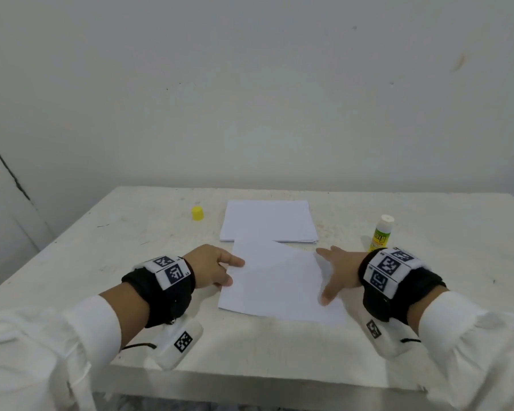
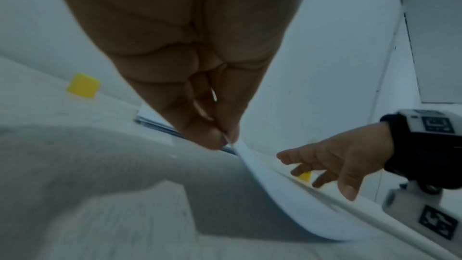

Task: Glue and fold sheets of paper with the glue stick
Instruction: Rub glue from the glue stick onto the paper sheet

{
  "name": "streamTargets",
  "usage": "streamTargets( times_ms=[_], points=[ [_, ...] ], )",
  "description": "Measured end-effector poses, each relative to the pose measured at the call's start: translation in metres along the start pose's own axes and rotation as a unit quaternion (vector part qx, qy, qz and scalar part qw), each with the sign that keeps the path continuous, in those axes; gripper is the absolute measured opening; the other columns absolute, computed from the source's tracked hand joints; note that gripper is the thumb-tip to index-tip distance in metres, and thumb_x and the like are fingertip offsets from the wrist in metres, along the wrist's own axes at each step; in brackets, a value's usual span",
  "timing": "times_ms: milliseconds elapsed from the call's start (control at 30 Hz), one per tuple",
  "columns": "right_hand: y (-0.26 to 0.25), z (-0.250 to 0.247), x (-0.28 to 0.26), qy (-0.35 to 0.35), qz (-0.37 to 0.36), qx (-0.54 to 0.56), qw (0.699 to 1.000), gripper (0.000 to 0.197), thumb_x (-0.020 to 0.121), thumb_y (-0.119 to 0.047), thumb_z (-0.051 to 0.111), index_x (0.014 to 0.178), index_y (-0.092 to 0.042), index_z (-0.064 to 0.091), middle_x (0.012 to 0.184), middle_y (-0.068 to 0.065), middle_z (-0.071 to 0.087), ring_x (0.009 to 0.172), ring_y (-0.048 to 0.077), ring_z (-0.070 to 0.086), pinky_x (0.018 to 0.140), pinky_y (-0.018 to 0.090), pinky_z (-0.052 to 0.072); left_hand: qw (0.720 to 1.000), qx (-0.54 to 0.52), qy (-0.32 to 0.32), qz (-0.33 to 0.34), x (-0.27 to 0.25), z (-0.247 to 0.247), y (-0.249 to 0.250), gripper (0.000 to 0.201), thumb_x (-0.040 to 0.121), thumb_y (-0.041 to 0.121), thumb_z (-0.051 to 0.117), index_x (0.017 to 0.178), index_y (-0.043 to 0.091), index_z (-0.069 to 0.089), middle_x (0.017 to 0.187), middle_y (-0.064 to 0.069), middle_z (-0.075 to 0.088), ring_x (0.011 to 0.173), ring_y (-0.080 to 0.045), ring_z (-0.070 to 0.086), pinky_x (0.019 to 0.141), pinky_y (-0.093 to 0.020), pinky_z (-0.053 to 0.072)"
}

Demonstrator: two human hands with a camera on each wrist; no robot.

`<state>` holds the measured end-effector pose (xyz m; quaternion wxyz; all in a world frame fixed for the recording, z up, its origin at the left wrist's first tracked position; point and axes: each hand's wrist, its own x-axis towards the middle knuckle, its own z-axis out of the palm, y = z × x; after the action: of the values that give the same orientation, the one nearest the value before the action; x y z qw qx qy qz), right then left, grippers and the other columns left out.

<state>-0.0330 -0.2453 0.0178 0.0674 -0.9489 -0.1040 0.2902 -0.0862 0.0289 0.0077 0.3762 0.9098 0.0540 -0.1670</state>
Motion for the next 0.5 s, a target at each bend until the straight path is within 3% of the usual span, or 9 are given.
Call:
streamTargets(
  times_ms=[33,100,133,167,233,300,433,467,500],
  points=[
    [0.001,-0.003,0.003,0.022,0.006,0.051,0.998,0.102,0.074,-0.041,0.077,0.150,-0.019,0.013,0.153,0.004,0.025,0.137,0.025,0.032,0.109,0.036,0.030,1.000,-0.005,0.006,0.010,0.004,-0.005,-0.001,0.044,0.083,0.002,0.068,0.121,0.024,0.065,0.073,0.007,0.063,0.062,-0.003,0.061,0.071,-0.011,0.047],
    [0.000,-0.008,0.011,0.068,0.041,0.153,0.985,0.100,0.076,-0.041,0.076,0.149,-0.014,0.014,0.148,0.008,0.035,0.131,0.027,0.040,0.102,0.034,0.035,0.999,-0.029,0.011,0.035,0.014,-0.015,-0.001,0.046,0.082,0.003,0.069,0.124,0.022,0.064,0.105,-0.004,0.068,0.063,0.000,0.060,0.083,-0.017,0.048],
    [0.001,-0.010,0.018,0.086,0.068,0.207,0.972,0.102,0.076,-0.038,0.077,0.150,-0.010,0.011,0.147,0.010,0.036,0.130,0.029,0.041,0.102,0.036,0.037,0.998,-0.042,0.018,0.045,0.020,-0.020,0.000,0.046,0.082,0.002,0.069,0.123,0.022,0.064,0.112,-0.006,0.065,0.060,0.001,0.059,0.089,-0.021,0.048],
    [-0.001,-0.013,0.025,0.104,0.091,0.248,0.959,0.104,0.076,-0.033,0.078,0.149,-0.006,0.010,0.147,0.013,0.036,0.129,0.031,0.042,0.101,0.037,0.039,0.997,-0.055,0.028,0.048,0.028,-0.025,0.001,0.045,0.081,0.001,0.070,0.121,0.022,0.065,0.102,-0.003,0.069,0.056,0.003,0.058,0.093,-0.024,0.048],
    [-0.005,-0.019,0.041,0.130,0.124,0.296,0.938,0.096,0.077,-0.020,0.078,0.147,0.000,0.016,0.141,0.019,0.041,0.124,0.034,0.048,0.097,0.037,0.043,0.994,-0.092,0.043,0.042,0.046,-0.034,0.002,0.042,0.081,-0.001,0.069,0.114,0.024,0.067,0.060,0.010,0.065,0.052,0.003,0.059,0.097,-0.029,0.049],
    [-0.011,-0.026,0.057,0.163,0.138,0.317,0.924,0.083,0.081,-0.008,0.072,0.145,0.002,0.021,0.139,0.021,0.044,0.124,0.034,0.048,0.100,0.035,0.042,0.990,-0.123,0.058,0.038,0.065,-0.041,0.005,0.042,0.081,-0.003,0.068,0.115,0.021,0.066,0.052,0.013,0.060,0.054,0.000,0.060,0.091,-0.028,0.052],
    [-0.021,-0.045,0.093,0.220,0.134,0.316,0.913,0.065,0.086,-0.001,0.063,0.143,-0.002,0.032,0.140,0.018,0.044,0.128,0.031,0.045,0.101,0.031,0.037,0.992,-0.060,0.106,0.025,0.099,-0.053,0.014,0.042,0.084,-0.001,0.065,0.122,0.014,0.063,0.103,0.000,0.062,0.067,-0.010,0.061,0.061,-0.006,0.047],
    [-0.025,-0.051,0.099,0.220,0.138,0.288,0.922,0.057,0.087,-0.003,0.062,0.140,-0.001,0.038,0.139,0.017,0.046,0.127,0.030,0.046,0.101,0.031,0.038,0.994,-0.027,0.104,0.017,0.107,-0.056,0.017,0.043,0.085,0.002,0.065,0.125,0.014,0.061,0.113,-0.001,0.062,0.075,-0.014,0.063,0.065,-0.007,0.048],
    [-0.029,-0.056,0.103,0.218,0.136,0.255,0.932,0.049,0.089,-0.004,0.060,0.135,0.000,0.045,0.137,0.017,0.049,0.125,0.029,0.048,0.100,0.031,0.039,0.996,0.015,0.093,0.005,0.115,-0.058,0.018,0.045,0.085,0.007,0.066,0.128,0.015,0.059,0.122,-0.003,0.061,0.089,-0.017,0.064,0.076,-0.013,0.048]
  ],
)
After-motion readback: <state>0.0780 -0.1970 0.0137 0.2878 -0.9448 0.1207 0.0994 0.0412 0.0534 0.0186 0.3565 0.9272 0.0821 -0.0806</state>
